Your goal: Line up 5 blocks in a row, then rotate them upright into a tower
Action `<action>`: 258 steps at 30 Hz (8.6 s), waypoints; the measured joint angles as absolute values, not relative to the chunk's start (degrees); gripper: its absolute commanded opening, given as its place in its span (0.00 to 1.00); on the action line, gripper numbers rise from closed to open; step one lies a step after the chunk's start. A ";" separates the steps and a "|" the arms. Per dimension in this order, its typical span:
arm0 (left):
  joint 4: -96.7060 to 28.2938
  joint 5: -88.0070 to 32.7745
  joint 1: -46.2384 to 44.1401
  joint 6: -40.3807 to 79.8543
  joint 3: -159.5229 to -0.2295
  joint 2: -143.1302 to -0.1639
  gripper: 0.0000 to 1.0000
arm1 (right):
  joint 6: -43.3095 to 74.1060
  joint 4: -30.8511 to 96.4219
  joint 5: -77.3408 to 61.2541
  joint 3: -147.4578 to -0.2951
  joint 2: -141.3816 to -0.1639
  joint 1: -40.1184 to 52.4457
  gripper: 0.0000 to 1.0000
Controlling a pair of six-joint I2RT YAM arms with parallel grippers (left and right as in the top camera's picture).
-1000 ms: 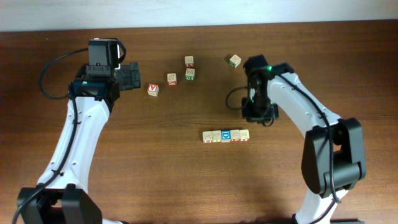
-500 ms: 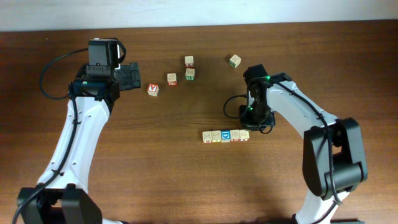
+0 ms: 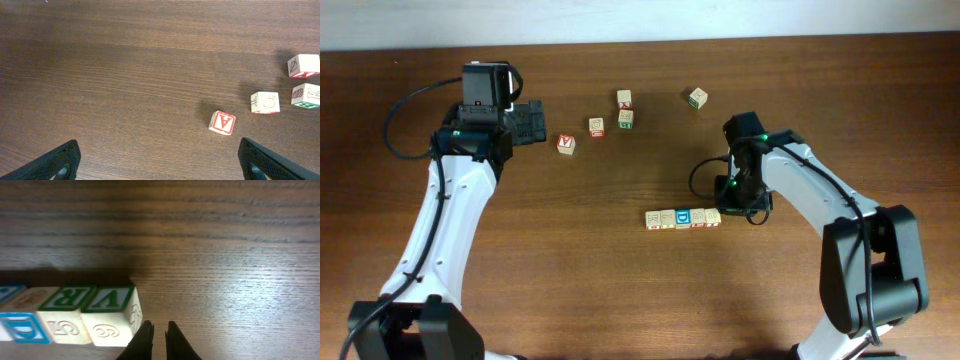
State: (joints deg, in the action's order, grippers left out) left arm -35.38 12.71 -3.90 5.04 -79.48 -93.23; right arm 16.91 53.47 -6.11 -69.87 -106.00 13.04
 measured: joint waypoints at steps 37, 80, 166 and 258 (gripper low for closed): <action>-35.38 12.71 -3.90 5.04 -79.48 -93.23 0.99 | 20.08 63.51 -17.52 -82.83 -99.37 11.51 0.17; -43.29 -12.88 -13.54 19.11 -71.44 -104.71 0.00 | 13.65 40.40 -21.76 -61.17 -100.88 12.16 0.19; -40.66 -17.85 -13.91 8.36 -63.31 -104.71 0.00 | 30.28 29.69 -20.88 -60.01 -104.75 23.46 0.05; -35.75 -18.31 -13.67 8.32 -63.29 -104.68 0.00 | 24.86 15.68 -42.57 -51.40 -105.82 14.33 0.04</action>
State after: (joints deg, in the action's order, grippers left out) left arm -35.75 -18.31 -13.67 8.32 -63.29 -104.68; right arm 24.86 15.68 -42.57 -51.40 -105.82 14.33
